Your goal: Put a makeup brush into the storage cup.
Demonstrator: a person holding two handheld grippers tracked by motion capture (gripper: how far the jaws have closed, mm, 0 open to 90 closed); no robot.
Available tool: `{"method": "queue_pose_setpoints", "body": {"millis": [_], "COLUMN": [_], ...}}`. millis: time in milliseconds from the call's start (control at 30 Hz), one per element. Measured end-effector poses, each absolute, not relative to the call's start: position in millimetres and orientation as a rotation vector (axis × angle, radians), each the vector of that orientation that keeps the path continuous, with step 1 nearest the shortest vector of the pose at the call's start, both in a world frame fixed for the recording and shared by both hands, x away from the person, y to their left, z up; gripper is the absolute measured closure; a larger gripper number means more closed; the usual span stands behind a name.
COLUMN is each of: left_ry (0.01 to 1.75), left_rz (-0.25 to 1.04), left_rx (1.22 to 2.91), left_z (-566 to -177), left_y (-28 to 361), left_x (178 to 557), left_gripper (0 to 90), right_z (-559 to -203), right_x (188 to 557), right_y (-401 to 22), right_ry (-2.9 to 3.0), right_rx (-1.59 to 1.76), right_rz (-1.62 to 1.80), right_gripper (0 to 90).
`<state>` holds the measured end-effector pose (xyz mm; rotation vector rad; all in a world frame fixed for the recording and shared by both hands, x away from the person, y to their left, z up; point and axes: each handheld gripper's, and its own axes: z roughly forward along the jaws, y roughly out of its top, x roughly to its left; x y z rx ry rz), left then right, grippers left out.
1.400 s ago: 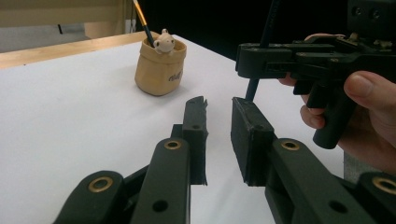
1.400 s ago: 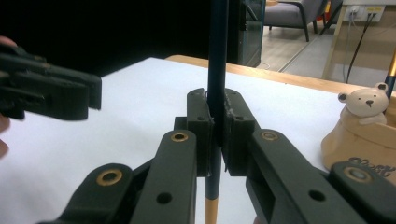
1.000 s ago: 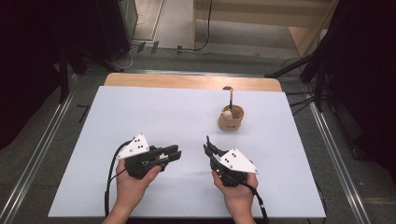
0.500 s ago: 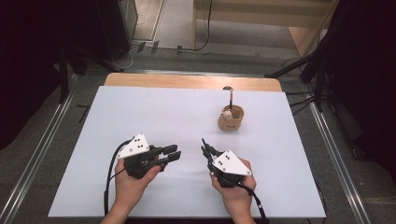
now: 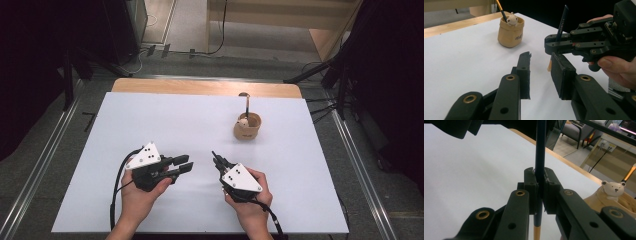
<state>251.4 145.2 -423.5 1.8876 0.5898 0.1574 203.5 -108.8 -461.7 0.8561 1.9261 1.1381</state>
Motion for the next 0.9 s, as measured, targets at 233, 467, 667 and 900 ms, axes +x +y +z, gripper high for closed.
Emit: {"method": "queue_pose_setpoints", "body": {"millis": [233, 467, 667, 900], "left_ry": [0.594, 0.592, 0.585, 0.572], "left_rz": [0.15, 0.148, 0.136, 0.115], "left_rx": [1.894, 1.909, 1.922, 1.943], "left_z": [-424, -424, -423, -422], "left_y": [145, 144, 142, 138], "left_x": [252, 252, 251, 250], "left_gripper": [69.5, 69.3, 68.9, 69.5], "right_z": [-464, -465, -467, -470], "right_x": [203, 203, 201, 200], "right_y": [-104, -99, -94, -88], "right_ry": [1.947, 1.976, 1.985, 1.98], "right_rx": [0.807, 0.715, 0.658, 0.586], "right_rz": [1.089, 1.015, 0.946, 0.855], "right_gripper": [84.9, 85.0, 84.9, 84.9]}}
